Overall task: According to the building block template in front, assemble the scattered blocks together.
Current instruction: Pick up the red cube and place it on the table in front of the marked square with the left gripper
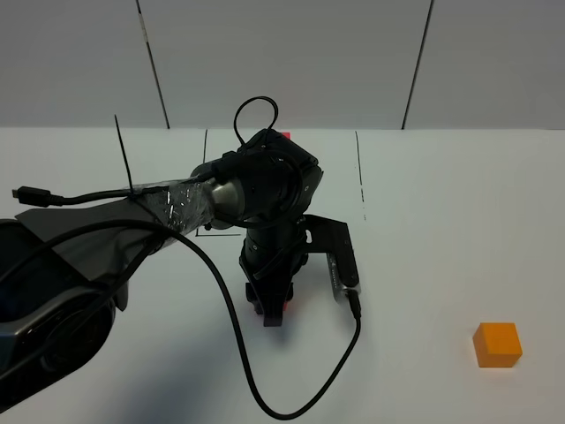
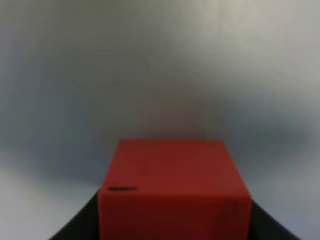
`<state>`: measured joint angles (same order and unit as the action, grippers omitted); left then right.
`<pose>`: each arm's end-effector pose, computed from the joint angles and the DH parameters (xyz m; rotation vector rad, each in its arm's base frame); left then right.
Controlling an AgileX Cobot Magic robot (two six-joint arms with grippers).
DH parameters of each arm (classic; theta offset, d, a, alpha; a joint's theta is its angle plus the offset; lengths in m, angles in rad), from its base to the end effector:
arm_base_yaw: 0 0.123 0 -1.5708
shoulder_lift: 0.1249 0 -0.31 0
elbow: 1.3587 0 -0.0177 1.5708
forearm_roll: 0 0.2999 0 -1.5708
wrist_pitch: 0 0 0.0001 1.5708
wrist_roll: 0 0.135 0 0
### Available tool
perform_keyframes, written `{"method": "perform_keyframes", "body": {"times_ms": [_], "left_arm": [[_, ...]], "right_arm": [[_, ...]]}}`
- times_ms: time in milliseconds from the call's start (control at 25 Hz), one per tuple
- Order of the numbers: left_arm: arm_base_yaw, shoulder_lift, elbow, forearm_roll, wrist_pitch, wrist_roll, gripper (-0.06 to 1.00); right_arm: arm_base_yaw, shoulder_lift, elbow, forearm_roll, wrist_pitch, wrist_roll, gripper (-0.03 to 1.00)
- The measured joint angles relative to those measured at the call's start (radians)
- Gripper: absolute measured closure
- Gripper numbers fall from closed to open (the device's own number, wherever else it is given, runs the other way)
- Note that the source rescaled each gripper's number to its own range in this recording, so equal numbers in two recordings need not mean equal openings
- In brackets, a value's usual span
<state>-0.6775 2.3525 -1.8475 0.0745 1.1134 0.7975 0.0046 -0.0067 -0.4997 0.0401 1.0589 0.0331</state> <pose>0.4192 -0.3257 0.0740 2.1235 2.2644 0.1083 0.0514 0.0050 0.2814 0.0271 2.0360 0.0716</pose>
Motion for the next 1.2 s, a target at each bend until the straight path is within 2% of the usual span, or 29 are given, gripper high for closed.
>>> {"method": "perform_keyframes", "body": {"times_ms": [360,600,760,1200], "left_arm": [[-0.002,0.002,0.0,-0.019,-0.064,0.049,0.94],[-0.002,0.005,0.0,-0.081,-0.131,0.102,0.94],[-0.002,0.009,0.0,-0.086,-0.133,0.133,0.94],[-0.003,0.045,-0.013,-0.088,-0.119,0.136,0.94]], "right_arm": [[0.0,0.0,0.0,0.0,0.0,0.0,0.16],[0.0,0.0,0.0,0.0,0.0,0.0,0.16],[0.0,0.0,0.0,0.0,0.0,0.0,0.16],[0.0,0.0,0.0,0.0,0.0,0.0,0.16]]}}
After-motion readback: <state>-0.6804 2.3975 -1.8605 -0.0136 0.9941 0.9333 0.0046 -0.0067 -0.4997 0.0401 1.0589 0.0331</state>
